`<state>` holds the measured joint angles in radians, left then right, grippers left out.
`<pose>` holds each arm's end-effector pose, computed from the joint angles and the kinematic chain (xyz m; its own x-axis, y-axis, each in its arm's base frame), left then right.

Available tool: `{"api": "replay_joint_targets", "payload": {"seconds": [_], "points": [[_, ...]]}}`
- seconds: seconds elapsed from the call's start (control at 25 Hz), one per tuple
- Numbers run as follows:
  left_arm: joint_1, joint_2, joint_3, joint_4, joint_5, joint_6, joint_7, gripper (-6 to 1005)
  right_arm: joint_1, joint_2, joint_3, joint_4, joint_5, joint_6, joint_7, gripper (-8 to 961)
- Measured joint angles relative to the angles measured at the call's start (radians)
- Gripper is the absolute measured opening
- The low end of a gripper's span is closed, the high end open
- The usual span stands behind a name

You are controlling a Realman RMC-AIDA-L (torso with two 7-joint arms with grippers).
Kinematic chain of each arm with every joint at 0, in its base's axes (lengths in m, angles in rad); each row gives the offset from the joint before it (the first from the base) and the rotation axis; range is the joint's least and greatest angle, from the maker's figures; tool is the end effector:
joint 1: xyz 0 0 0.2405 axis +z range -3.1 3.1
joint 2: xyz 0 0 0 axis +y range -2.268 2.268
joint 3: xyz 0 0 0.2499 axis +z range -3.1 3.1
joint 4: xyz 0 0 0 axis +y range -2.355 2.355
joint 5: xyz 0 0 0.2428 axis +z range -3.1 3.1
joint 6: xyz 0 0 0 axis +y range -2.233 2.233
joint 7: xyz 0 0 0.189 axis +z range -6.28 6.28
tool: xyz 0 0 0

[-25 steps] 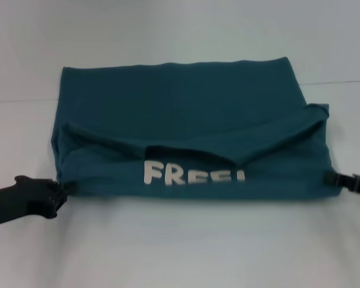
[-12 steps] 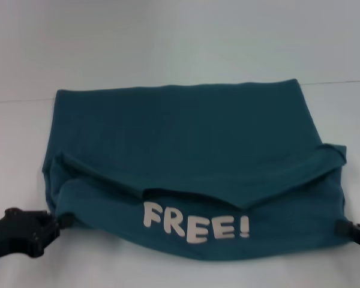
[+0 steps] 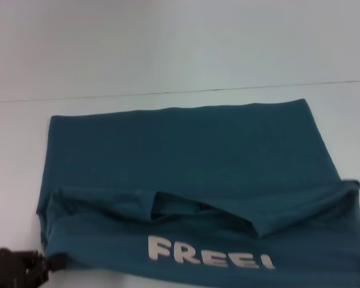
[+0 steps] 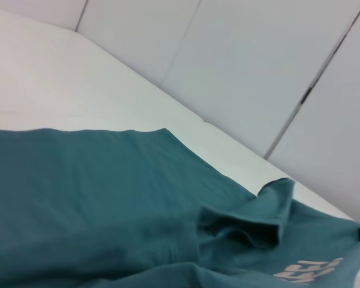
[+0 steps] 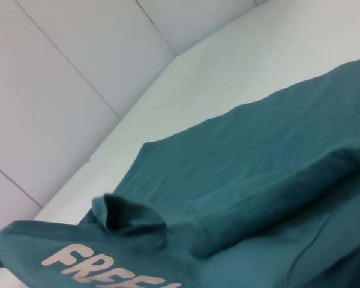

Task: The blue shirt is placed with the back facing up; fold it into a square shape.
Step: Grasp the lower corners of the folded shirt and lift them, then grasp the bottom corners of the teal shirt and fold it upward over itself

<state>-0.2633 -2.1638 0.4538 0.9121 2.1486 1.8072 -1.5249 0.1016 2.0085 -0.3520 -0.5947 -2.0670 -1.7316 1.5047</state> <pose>-0.3240 0.2740 0.0039 0.6297 0.5479 0.5507 0.6931 -0.7164 -0.0796 0.4056 0.2119 0.0263 0.3556 -0.6439 -0.6775 -0.8966 -0.4397 -0.0527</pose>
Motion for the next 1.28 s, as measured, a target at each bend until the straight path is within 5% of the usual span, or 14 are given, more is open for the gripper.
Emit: {"api": "replay_joint_targets", "payload": {"seconds": [1.28], "points": [[0.073,-0.003,-0.063,-0.015,0.125,0.148,0.026,19,-0.036,-0.021,0.084,-0.027,-0.098,-0.141,-0.042,42]]}}
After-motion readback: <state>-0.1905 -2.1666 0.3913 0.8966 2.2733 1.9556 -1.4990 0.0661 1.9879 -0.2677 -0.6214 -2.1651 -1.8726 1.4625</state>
